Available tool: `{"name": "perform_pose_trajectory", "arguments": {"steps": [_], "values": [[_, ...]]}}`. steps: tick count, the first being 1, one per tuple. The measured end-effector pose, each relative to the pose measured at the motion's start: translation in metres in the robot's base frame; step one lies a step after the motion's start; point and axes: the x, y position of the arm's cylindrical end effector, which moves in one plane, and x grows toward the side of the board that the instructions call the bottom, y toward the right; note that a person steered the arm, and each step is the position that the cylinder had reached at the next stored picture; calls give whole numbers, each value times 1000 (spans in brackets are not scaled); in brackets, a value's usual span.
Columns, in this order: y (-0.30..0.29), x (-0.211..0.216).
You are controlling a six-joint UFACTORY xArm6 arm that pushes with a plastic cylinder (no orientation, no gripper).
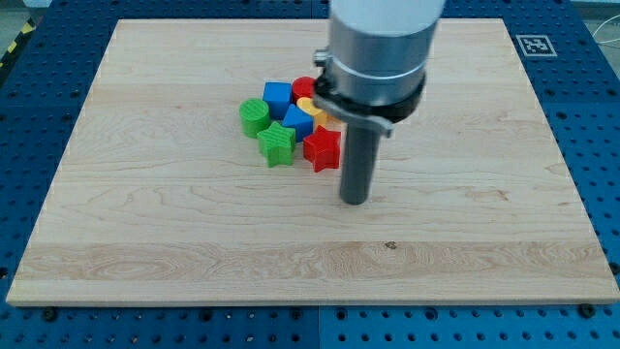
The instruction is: Nudge the red star up a bit
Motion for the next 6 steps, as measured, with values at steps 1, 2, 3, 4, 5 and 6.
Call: {"name": "perform_pose_trajectory", "arguments": {"steps": [1,2,3,4,5,6], "values": [[-39,-2],[-45,-14],[-43,-19],[-20,-28],[-5,-39],[6,-45]]}}
